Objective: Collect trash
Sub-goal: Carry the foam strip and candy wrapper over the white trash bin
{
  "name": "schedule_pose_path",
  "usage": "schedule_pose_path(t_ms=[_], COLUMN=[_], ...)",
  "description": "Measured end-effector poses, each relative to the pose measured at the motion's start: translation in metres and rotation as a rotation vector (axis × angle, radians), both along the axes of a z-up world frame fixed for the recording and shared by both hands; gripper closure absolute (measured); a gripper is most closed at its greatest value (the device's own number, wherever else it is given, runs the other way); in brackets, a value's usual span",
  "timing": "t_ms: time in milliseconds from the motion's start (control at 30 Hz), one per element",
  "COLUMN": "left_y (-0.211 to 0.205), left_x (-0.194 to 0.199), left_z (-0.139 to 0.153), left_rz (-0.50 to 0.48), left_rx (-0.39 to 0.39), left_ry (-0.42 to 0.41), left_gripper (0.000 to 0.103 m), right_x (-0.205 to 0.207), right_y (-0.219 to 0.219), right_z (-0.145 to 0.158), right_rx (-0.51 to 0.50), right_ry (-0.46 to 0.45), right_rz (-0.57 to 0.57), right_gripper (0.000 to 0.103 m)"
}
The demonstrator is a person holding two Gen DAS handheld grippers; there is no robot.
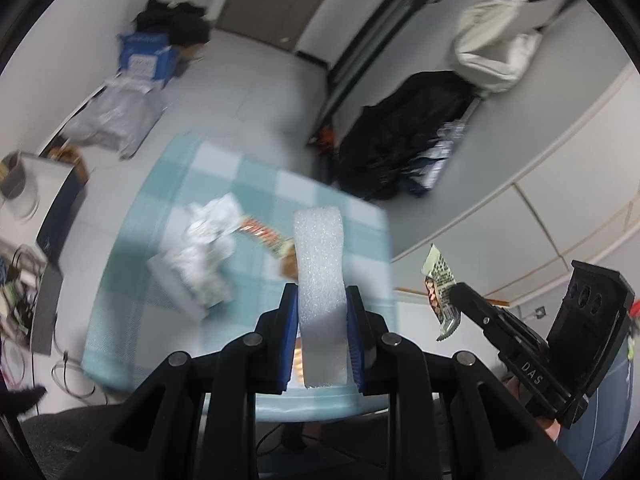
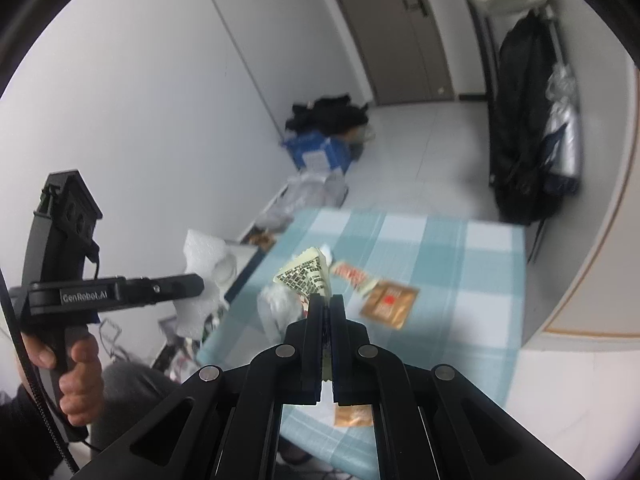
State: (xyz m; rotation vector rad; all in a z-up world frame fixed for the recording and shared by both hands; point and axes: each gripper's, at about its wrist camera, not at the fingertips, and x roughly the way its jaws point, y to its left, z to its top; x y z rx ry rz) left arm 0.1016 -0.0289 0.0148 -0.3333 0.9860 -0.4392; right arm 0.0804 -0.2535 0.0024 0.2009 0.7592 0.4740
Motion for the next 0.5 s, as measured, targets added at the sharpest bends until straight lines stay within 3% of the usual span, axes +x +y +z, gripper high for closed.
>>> schedule_pose_path(t_ms=[233,300,500], left_y=[-0.065,-0.086,-0.163], left_x=[-0.007,-0.011,-0.027], left_z=[0.041,0.048,0.064], left_rz=[-0.156,-0.183,-0.382], left_rx=[0.008,-0.012,-0.013], left_ry=[-0.125,-0.129,-0.182], left_gripper=[0.085,0.085,0.085], right_x=[-0.031,-0.043,-0.088], right_y=[-0.058,-0.075,-0.142], right_z=[0.053,0.063,0.079], right_rx=[0.022,0.014,0.017], right_ry=[-0.102,-0.121,-0.156], right_rz=[-0.119,-0.162,-0.336], right_gripper=[0.101,0.101,0.101])
